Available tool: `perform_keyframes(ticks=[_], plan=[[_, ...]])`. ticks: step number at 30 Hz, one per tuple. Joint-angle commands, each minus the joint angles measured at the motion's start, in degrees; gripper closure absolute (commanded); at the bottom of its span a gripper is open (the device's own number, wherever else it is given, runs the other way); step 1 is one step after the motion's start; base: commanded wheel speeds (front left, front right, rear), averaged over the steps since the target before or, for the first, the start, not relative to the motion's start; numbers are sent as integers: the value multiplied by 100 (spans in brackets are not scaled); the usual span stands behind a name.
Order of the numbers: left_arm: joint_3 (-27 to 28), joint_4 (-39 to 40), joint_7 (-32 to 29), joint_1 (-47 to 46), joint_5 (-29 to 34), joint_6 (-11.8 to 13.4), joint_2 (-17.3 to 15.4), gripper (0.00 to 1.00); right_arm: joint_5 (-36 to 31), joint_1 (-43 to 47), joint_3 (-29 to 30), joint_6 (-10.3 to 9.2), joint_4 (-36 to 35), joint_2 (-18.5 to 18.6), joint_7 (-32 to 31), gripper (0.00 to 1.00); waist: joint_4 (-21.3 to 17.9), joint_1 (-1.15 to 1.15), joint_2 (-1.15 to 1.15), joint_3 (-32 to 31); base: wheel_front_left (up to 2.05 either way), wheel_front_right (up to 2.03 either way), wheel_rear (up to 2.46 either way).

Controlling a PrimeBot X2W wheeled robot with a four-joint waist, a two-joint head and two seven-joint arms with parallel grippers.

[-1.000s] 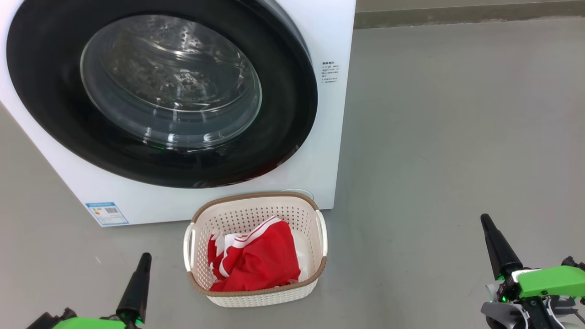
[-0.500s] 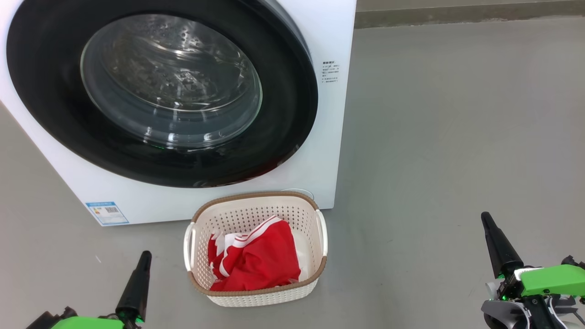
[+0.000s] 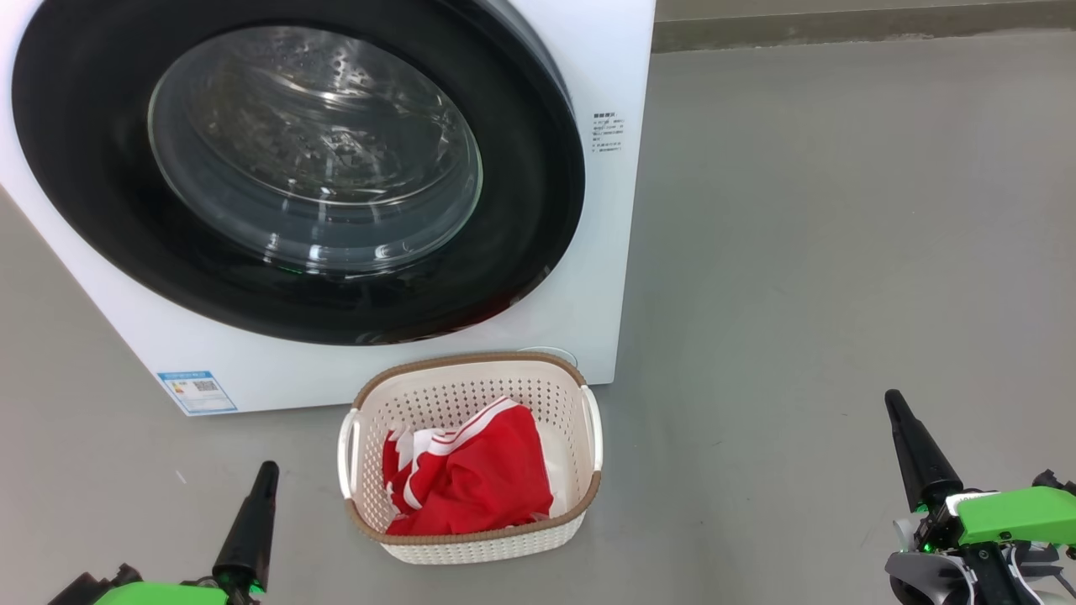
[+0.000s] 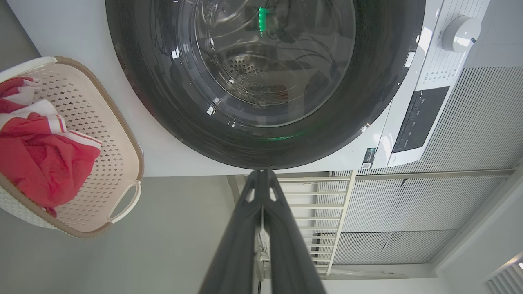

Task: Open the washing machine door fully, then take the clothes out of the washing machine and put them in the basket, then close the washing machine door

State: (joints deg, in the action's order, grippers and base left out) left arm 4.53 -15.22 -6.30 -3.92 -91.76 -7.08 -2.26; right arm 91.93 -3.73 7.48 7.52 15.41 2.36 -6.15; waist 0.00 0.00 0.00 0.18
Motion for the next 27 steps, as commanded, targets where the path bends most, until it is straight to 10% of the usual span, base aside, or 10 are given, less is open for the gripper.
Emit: perform_keyframes(ticks=[1,27], plan=[[200,116,-20,-227,-39,-41,-62,100,23,-245,-95,-3,-138,52,-35,100,0,0,0,0,0,0,0],[199,117,-19,-227,-40,-41,-62,100,23,-245,-95,-3,-138,52,-34,100,0,0,0,0,0,0,0]])
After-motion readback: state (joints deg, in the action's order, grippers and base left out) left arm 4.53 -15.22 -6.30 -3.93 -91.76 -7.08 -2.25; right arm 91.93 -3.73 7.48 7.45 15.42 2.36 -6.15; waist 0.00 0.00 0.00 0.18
